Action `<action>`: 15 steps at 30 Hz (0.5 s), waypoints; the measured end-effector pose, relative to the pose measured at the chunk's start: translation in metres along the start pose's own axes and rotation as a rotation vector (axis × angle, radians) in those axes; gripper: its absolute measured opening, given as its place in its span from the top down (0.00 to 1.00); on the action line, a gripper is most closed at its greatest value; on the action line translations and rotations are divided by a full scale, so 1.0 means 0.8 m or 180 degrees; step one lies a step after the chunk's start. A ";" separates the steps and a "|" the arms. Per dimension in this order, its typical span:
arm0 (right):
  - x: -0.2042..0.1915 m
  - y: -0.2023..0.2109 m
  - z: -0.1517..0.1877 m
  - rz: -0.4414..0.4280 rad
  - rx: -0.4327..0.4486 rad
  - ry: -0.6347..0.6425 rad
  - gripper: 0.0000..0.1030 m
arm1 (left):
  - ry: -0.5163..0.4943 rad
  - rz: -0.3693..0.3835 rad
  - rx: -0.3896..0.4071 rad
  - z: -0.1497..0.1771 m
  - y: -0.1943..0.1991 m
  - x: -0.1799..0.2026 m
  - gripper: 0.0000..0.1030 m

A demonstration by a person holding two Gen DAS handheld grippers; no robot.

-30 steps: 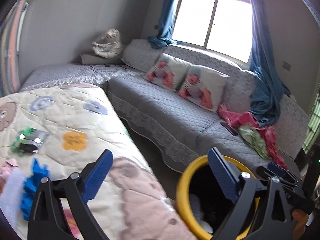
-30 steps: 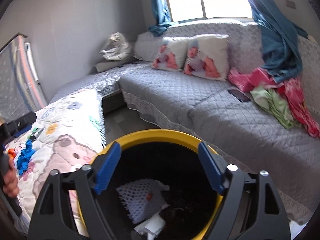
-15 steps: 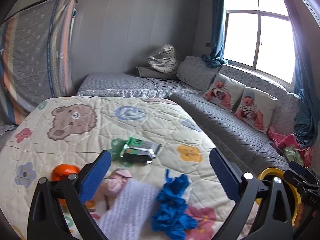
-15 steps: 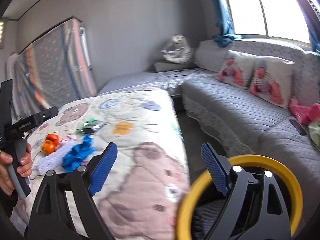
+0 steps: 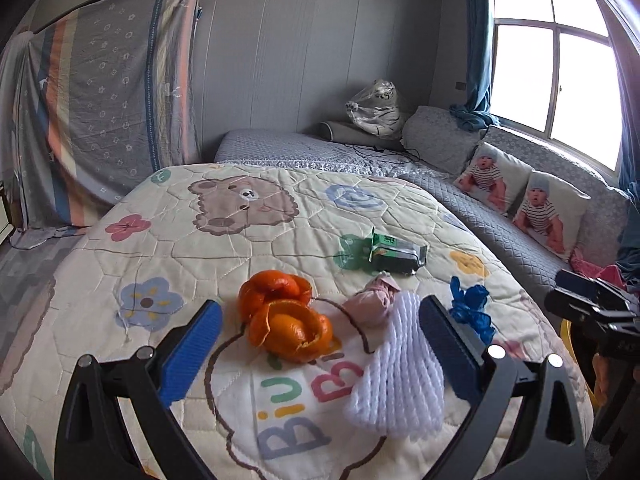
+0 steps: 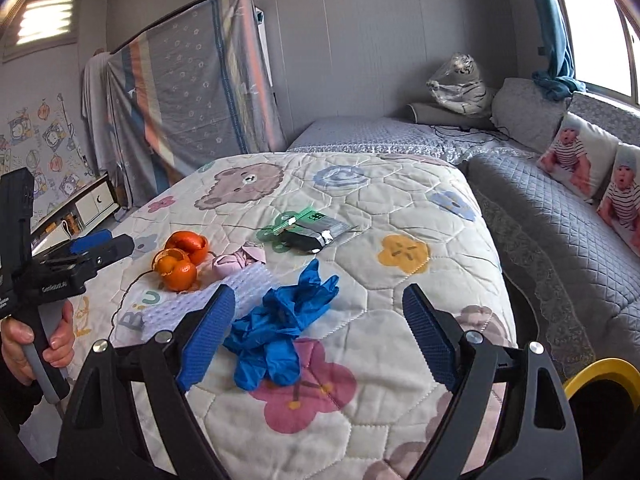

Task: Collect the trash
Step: 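Move both grippers back over the trash on the bed, then grasp another white knit mesh with the left gripper while the right grasps the blue glove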

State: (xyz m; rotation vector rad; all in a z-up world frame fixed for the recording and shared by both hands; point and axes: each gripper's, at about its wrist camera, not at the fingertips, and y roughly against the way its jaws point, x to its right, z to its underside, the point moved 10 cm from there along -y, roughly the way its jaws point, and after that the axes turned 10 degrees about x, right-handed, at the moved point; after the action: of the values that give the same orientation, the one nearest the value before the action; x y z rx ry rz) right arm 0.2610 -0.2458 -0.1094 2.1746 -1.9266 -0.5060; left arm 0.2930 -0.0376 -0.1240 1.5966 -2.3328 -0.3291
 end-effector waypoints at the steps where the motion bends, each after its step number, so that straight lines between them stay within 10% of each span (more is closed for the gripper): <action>1: -0.001 -0.004 0.000 -0.0021 -0.0027 -0.0019 0.21 | -0.0017 0.0036 -0.0004 0.003 0.004 0.004 0.08; 15: -0.004 -0.072 0.025 -0.0172 -0.0525 -0.0349 0.33 | -0.0176 0.0574 -0.0264 0.053 -0.005 0.067 0.20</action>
State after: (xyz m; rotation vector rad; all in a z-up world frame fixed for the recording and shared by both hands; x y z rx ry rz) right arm 0.3061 -0.2336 -0.1486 2.1395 -1.8111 -0.7797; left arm 0.2630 -0.0879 -0.1585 1.3438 -2.4486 -0.4274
